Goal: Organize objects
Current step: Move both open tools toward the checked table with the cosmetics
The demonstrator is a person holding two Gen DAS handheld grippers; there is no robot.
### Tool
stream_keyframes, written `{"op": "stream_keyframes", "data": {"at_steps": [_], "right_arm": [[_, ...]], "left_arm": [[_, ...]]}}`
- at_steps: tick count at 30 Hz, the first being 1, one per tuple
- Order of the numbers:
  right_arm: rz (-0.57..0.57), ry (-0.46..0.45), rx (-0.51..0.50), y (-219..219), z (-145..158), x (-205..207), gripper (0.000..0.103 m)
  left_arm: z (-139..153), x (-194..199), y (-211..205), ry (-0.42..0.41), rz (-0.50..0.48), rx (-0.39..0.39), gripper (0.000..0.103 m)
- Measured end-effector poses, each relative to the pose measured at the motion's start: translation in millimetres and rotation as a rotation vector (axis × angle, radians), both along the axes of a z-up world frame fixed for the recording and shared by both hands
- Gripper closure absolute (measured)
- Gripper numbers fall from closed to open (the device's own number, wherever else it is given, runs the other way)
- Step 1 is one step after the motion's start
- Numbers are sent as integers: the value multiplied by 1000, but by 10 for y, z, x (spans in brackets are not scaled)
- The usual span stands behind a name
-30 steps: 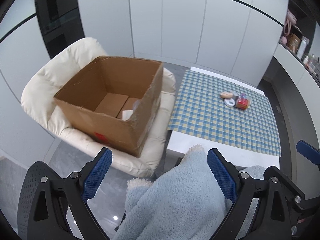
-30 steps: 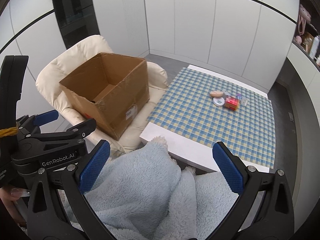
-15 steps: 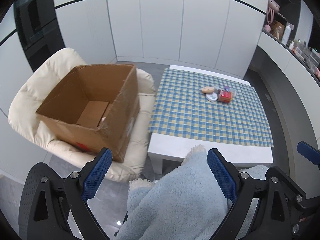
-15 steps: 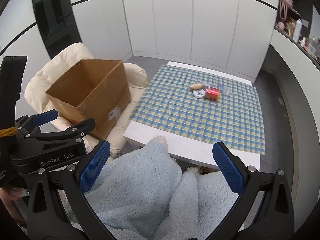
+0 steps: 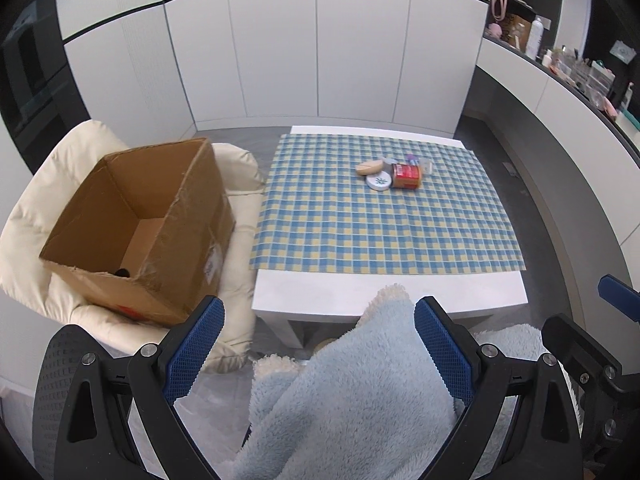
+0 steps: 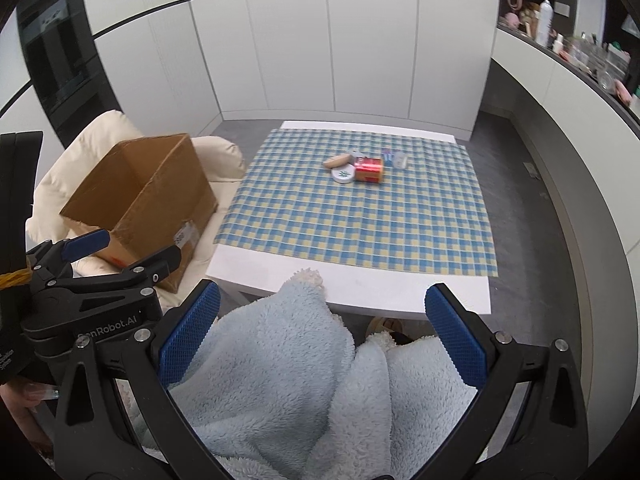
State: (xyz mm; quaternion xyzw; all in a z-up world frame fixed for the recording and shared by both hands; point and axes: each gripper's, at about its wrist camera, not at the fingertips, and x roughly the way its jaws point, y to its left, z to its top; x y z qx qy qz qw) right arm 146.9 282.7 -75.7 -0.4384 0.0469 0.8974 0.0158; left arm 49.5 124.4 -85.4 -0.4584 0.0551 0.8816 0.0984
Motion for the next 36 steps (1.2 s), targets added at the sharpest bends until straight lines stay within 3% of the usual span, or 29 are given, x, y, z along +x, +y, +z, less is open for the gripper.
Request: {"op": "stream_keyframes", "data": {"at_steps": [20, 36], "right_arm": [[-52, -15, 9, 155, -74, 23, 0], [-58, -54, 4, 304, -322, -305, 0]], "left_arm": [[-62, -46, 139, -14, -27, -3, 7], [-260, -399, 246, -32, -12, -14, 7]]}}
